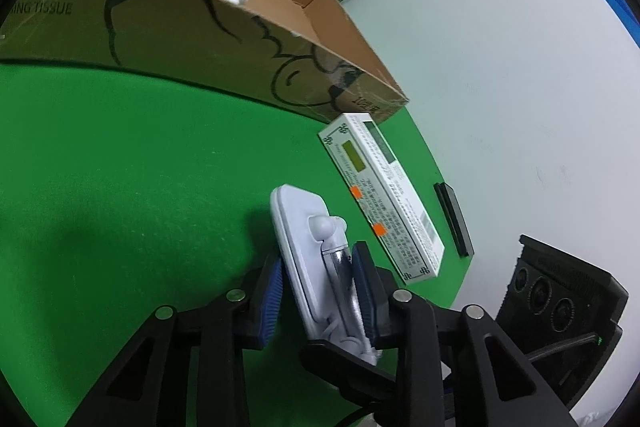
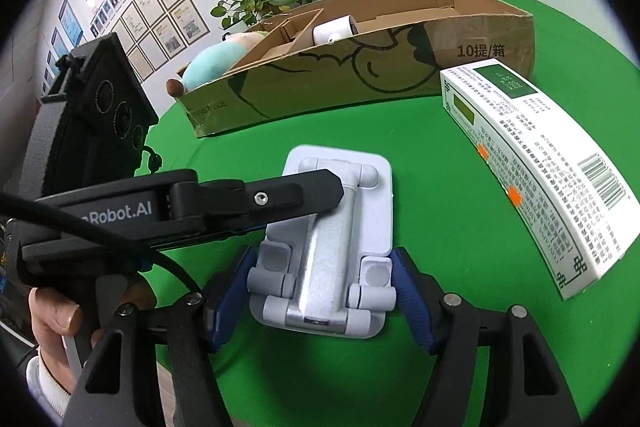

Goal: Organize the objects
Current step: 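Close the right tool on the white phone stand while the left tool grips it, then lift the phone stand with both tools and carry it over the box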

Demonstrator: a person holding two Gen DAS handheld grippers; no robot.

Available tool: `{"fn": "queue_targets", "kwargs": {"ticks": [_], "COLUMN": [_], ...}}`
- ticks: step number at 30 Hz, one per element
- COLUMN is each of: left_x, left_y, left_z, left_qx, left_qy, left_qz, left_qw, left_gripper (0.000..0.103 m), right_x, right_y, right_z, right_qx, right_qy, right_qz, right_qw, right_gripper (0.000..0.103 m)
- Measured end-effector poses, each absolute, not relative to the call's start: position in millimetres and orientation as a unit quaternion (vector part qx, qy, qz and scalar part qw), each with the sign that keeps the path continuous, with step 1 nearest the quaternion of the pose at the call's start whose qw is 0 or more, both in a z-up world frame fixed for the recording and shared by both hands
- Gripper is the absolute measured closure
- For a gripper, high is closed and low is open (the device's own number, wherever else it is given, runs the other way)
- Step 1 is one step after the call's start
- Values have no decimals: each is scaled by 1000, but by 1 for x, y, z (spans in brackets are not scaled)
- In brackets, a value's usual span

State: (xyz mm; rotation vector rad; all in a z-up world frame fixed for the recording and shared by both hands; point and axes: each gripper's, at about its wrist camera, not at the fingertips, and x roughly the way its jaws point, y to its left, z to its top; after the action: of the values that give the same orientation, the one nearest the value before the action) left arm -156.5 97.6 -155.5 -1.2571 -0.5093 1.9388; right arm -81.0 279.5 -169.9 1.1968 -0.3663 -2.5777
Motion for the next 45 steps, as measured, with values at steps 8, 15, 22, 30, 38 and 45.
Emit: {"fn": "queue_targets", "kwargs": {"ticks": [8, 15, 22, 30, 38, 45], "left_x": [-144, -144, -149, -158, -183, -220], "left_y": [93, 95, 101, 103, 106, 117], "left_z": [-134, -108, -89, -74, -58, -32], "left_qx": [-470, -444, -428, -422, -411, -404], "left_qy": [-188, -187, -181, -177, -178, -167], "left_qz": [770, 780, 783, 785, 789, 796], "left_qw": [389, 400, 413, 418, 421, 420], "left_gripper": [80, 80, 80, 80, 81, 81], "right_x": [-80, -81, -86, -94, -119, -153], "right_y": [277, 275, 275, 278, 280, 288], "right_z": [-164, -144, -126, -118, -102, -82], "right_qx": [396, 364, 345, 336, 333, 330], "right_qy": [-141, -131, -125, -125, -126, -129], "right_qz": [-895, -910, -919, -923, -922, -922], "right_qw": [149, 150, 142, 143, 152, 157], "right_gripper": [37, 38, 38, 38, 38, 38]}}
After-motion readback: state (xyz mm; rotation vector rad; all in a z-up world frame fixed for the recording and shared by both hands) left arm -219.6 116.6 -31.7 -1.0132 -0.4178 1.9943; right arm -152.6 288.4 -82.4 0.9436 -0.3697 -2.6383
